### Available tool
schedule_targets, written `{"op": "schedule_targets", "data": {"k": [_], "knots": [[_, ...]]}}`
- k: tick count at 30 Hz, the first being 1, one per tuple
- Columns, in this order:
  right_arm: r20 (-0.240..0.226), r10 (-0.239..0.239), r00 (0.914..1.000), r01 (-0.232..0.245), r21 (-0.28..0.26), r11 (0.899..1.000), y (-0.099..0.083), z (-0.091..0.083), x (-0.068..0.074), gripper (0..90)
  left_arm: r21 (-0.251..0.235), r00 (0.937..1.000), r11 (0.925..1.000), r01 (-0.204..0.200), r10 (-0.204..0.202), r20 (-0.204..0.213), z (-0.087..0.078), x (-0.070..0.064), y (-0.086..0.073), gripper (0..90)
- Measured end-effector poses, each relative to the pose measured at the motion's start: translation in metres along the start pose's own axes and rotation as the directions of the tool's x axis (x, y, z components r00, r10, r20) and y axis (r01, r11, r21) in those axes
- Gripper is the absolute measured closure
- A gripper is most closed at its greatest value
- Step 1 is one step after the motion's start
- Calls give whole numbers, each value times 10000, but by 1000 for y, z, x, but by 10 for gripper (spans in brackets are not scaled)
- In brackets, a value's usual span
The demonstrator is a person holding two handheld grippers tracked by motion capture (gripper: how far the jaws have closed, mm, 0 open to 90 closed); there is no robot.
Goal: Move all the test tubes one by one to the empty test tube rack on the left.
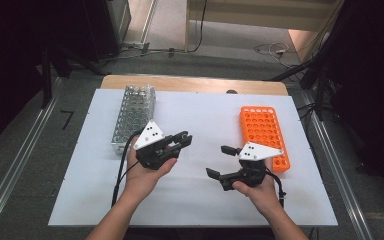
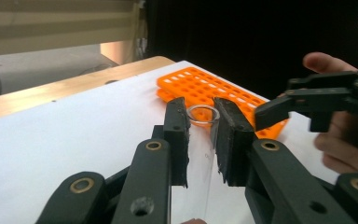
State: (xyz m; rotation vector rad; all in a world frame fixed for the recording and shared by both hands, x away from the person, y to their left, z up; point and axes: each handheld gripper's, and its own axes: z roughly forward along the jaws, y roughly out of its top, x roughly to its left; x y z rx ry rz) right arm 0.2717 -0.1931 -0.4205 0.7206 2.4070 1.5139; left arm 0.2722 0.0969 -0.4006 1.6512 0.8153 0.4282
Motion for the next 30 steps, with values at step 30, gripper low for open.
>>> {"op": "schedule_targets", "data": {"k": [30], "knots": [[2298, 905, 9690, -894, -149, 9959, -48, -71, -49, 16, -667, 9634, 9967, 465, -624, -2608, -8, 105, 31, 744]]}}
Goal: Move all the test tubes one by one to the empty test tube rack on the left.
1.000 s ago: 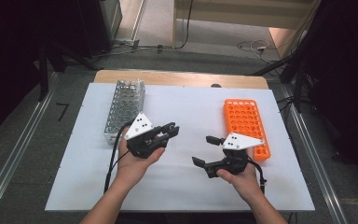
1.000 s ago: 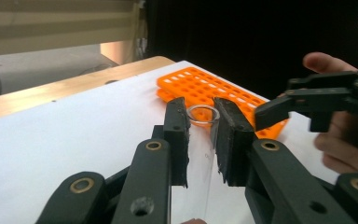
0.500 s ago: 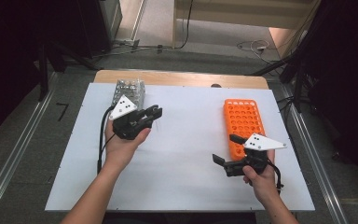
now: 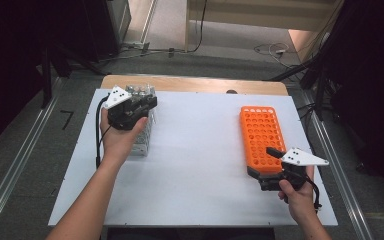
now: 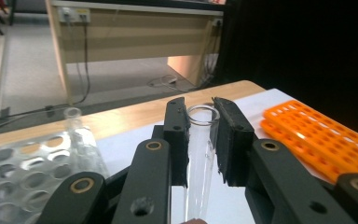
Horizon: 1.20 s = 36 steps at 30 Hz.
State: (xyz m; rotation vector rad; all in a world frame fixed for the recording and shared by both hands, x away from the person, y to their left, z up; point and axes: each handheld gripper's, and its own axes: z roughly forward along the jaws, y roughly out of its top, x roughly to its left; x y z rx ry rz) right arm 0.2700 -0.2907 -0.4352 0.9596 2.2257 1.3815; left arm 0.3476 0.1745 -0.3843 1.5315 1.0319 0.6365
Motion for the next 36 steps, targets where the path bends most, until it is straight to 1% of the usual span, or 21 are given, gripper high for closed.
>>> {"op": "schedule_targets", "data": {"k": [3, 4, 7, 12, 16, 20, 22, 26, 27, 33, 36], "knots": [[147, 41, 9999, -42, 27, 10000, -4, -4, -5, 16, -108, 9996, 9999, 83, -86, -277, 4, 9, 3, 744], [162, 77, 9998, -78, 42, 10000, -5, -5, -6, 16, -181, 9993, 9998, 76, -83, -359, 6, 11, 4, 744], [230, 176, 9996, -176, 16, 9998, -7, -7, -9, 16, -175, 9980, 9998, -1, -10, -635, 13, 18, 6, 743], [225, 175, 9996, -175, 6, 9998, -7, -6, -10, 16, -241, 9941, 9997, -38, 12, -1081, 23, 28, 7, 743], [235, 228, 9995, -228, -25, 9997, -7, -7, -11, 16, -152, 9915, 9999, 47, -66, -1296, 30, 35, 3, 743], [208, 213, 9996, -213, -25, 9998, -8, -7, -11, 16, 82, 9878, 10000, 42, -29, -1560, 36, 39, -1, 743], [209, 193, 9996, -193, -20, 9998, -8, -7, -11, 16, 125, 9873, 9999, 113, -92, -1588, 38, 41, -3, 743], [175, 173, 9997, -172, -42, 9998, -7, -8, -11, 16, 285, 9858, 9996, 21, 27, -1677, 40, 41, -7, 743], [184, 188, 9997, -187, -39, 9998, -7, -8, -11, 16, 314, 9860, 9995, 59, -6, -1667, 41, 41, -8, 743], [160, 170, 9997, -169, -41, 9998, -7, -8, -11, 16, 611, 9840, 9981, 27, 82, -1782, 44, 43, -14, 743], [158, 173, 9997, -172, -49, 9998, -7, -7, -11, 16, 754, 9841, 9971, 50, 84, -1772, 46, 43, -15, 743]]}}
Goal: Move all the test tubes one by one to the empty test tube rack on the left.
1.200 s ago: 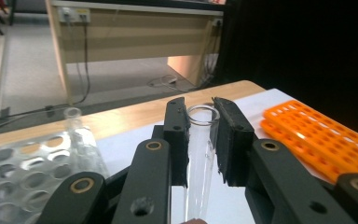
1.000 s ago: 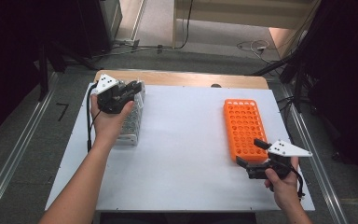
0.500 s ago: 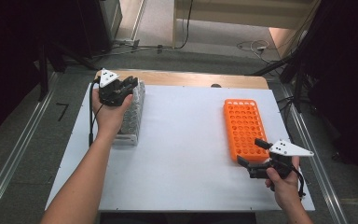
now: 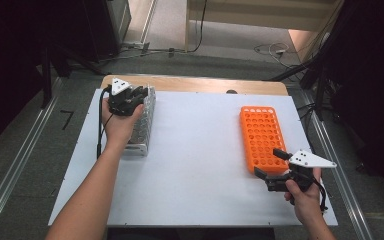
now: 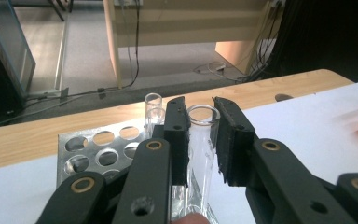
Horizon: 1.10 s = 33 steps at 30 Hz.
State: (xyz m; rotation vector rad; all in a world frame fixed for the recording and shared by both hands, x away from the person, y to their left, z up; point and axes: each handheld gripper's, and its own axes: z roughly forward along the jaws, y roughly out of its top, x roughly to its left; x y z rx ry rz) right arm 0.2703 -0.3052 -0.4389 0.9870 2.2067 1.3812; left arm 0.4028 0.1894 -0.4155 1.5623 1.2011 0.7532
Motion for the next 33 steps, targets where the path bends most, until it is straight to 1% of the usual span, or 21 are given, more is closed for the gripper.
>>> {"op": "schedule_targets", "data": {"k": [6, 8, 11, 14, 19, 21, 24, 28, 30, 33], "knots": [[19, -12, 10000, 12, 6, 10000, 0, 0, 0, 16, 435, 9999, 9989, 154, -155, 7, 3, 0, -5, 742], [35, -16, 10000, 16, 7, 10000, 0, 0, 0, 16, 633, 9998, 9978, 174, -177, 51, 4, 0, -8, 739], [35, -24, 10000, 24, 4, 10000, 0, 0, 0, 16, 831, 9997, 9963, 242, -242, 0, 5, 1, -10, 734], [44, -19, 10000, 19, 11, 10000, 0, 0, 0, 16, 923, 9994, 9951, 351, -353, 6, 6, 2, -11, 731], [46, -39, 10000, 39, 25, 10000, 0, 1, 0, 17, 1114, 9989, 9929, 419, -439, 154, 7, 3, -12, 715], [36, -17, 10000, 17, 15, 10000, 0, 1, 0, 17, 1192, 9981, 9914, 544, -572, 206, 7, 4, -12, 715], [38, 8, 10000, -8, -3, 10000, 0, 1, 0, 17, 1322, 9978, 9894, 594, -626, 202, 7, 5, -12, 712], [42, 28, 10000, -28, -1, 10000, 0, 1, 0, 17, 1313, 9975, 9893, 636, -672, 233, 6, 5, -12, 648], [27, 9, 10000, -9, -17, 10000, 0, 1, 0, 17, 1280, 9971, 9897, 645, -692, 320, 4, 4, -11, 613], [27, 4, 10000, -4, -41, 10000, 0, 0, -1, 17, 1192, 9962, 9909, 620, -688, 540, -1, 2, -9, 522]]}}
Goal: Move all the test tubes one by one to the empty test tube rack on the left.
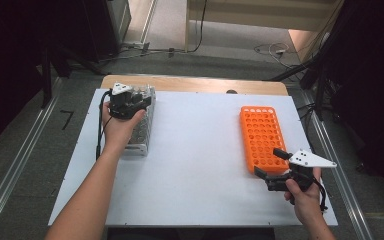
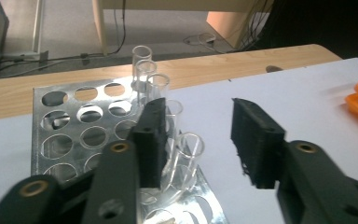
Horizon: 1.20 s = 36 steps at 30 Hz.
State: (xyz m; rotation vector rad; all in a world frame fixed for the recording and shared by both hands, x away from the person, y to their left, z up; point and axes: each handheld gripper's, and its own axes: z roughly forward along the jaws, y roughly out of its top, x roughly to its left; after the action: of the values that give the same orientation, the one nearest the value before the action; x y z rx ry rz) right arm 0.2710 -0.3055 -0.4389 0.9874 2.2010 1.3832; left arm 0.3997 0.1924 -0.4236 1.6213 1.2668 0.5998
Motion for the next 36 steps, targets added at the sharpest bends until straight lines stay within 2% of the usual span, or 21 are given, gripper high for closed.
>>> {"op": "schedule_targets", "data": {"k": [5, 9, 13, 18, 26, 36], "knots": [[49, 31, 10000, -31, -45, 10000, 0, 0, -2, 17, -236, 9992, 9997, -8, 18, 408, -11, -6, 0, 328], [53, 64, 10000, -64, -65, 10000, 0, 0, -2, 17, -244, 9978, 9997, -67, 83, 654, -18, -10, -3, 232], [54, 63, 10000, -63, -61, 10000, 1, 0, -2, 17, -243, 9980, 9997, -47, 62, 637, -26, -15, -7, 109], [89, 61, 9999, -61, -25, 10000, 0, 1, -3, 16, -241, 9969, 9997, 3, 16, 783, -35, -20, -15, 25], [84, 34, 10000, -34, -20, 10000, 1, 3, -2, 17, -453, 9912, 9986, -255, 311, 1288, -56, -32, -26, 0], [61, 62, 10000, -62, -59, 10000, 1, 2, -2, 17, -871, 9865, 9950, -496, 624, 1512, -84, -50, -42, 0]]}}
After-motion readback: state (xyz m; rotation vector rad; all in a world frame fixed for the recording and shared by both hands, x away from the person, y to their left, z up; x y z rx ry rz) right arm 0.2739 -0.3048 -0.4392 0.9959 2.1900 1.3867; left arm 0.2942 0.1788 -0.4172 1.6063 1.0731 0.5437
